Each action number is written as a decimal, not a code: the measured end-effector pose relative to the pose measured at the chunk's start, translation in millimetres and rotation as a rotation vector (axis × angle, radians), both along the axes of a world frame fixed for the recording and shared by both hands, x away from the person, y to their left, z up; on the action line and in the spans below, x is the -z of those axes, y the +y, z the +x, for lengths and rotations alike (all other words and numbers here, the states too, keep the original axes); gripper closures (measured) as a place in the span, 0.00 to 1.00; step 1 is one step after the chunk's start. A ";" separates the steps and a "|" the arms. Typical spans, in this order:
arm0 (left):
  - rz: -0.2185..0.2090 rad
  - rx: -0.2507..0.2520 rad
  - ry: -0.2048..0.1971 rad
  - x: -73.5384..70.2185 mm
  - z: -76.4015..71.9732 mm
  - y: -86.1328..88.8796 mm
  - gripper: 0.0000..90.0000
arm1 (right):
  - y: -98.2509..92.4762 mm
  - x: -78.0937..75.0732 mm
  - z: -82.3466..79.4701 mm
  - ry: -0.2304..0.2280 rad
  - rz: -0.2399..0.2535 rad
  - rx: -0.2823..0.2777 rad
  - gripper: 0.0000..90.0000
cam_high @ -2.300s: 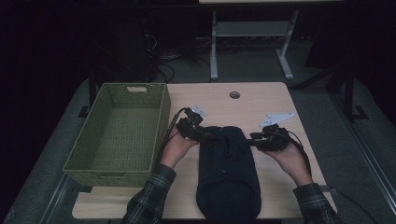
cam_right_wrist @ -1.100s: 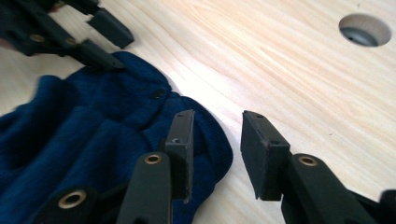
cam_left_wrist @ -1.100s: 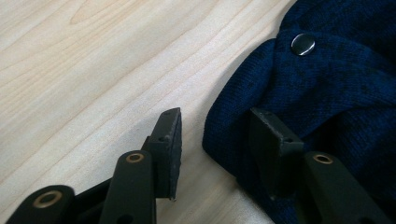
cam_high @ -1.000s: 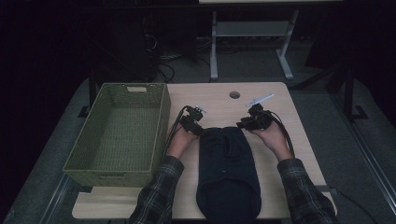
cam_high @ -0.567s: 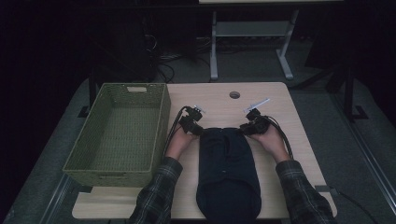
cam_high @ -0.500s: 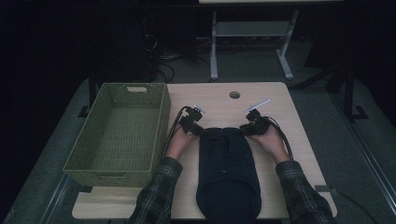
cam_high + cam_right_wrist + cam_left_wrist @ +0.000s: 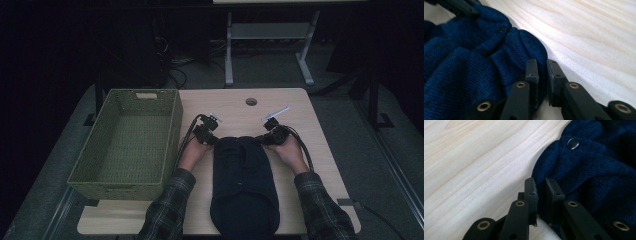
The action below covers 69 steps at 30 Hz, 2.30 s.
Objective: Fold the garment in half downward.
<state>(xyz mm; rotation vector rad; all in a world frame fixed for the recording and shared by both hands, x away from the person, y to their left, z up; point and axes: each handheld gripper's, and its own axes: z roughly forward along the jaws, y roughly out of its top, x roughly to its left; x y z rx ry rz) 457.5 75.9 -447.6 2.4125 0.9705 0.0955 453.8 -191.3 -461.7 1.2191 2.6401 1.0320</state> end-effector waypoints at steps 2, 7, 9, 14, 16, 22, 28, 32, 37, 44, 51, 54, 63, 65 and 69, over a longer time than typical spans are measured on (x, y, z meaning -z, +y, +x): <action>0.004 -0.009 0.004 -1.6 0.1 0.8 0.91 | 2.6 -3.0 -1.3 -0.024 -0.040 -0.012 0.91; -0.009 -0.016 -0.013 -9.1 -0.9 1.1 0.91 | -2.2 -9.7 -2.2 -0.040 -0.050 -0.011 0.91; -0.002 -0.009 -0.033 -14.9 -1.4 0.1 0.91 | -3.4 -14.3 -4.0 -0.053 -0.054 -0.005 0.91; -0.022 -0.019 -0.077 -31.2 -3.0 -0.2 0.92 | -8.8 -25.7 -7.5 -0.092 -0.041 0.009 0.91; -0.020 -0.015 -0.095 -38.8 -3.3 0.0 0.92 | -11.2 -30.8 -8.7 -0.108 -0.030 0.015 0.91; -0.029 -0.030 -0.173 -65.3 -7.1 -2.2 0.92 | -11.2 -56.8 -9.6 -0.169 -0.036 0.021 0.91; -0.040 -0.037 -0.264 -96.4 -11.6 -1.2 0.92 | -11.0 -87.3 -11.5 -0.258 -0.030 0.034 0.91; -0.067 -0.041 -0.317 -113.1 -13.7 2.6 0.92 | -10.7 -106.7 -12.8 -0.301 -0.007 0.039 0.91; -0.098 -0.051 -0.373 -132.2 -15.0 2.6 0.91 | -9.7 -129.2 -13.2 -0.364 -0.009 0.041 0.91; -0.136 -0.028 -0.391 -134.4 -23.8 4.8 0.90 | -13.1 -140.0 -20.9 -0.411 0.038 0.046 0.90; -0.147 0.038 -0.404 -117.5 -44.7 5.4 0.89 | -18.4 -116.2 -38.0 -0.410 0.054 0.027 0.89; -0.153 0.062 -0.398 -112.5 -54.4 5.6 0.88 | -20.1 -108.2 -49.7 -0.414 0.042 0.007 0.89; -0.120 0.114 -0.392 -100.3 -74.2 6.4 0.87 | -20.8 -92.8 -77.0 -0.411 0.041 -0.022 0.88; -0.118 0.113 -0.393 -101.0 -71.0 6.7 0.88 | -19.4 -91.2 -77.5 -0.409 0.033 -0.024 0.88; -0.117 0.103 -0.414 -112.0 -63.5 5.7 0.88 | -18.0 -97.9 -71.2 -0.425 0.027 -0.013 0.88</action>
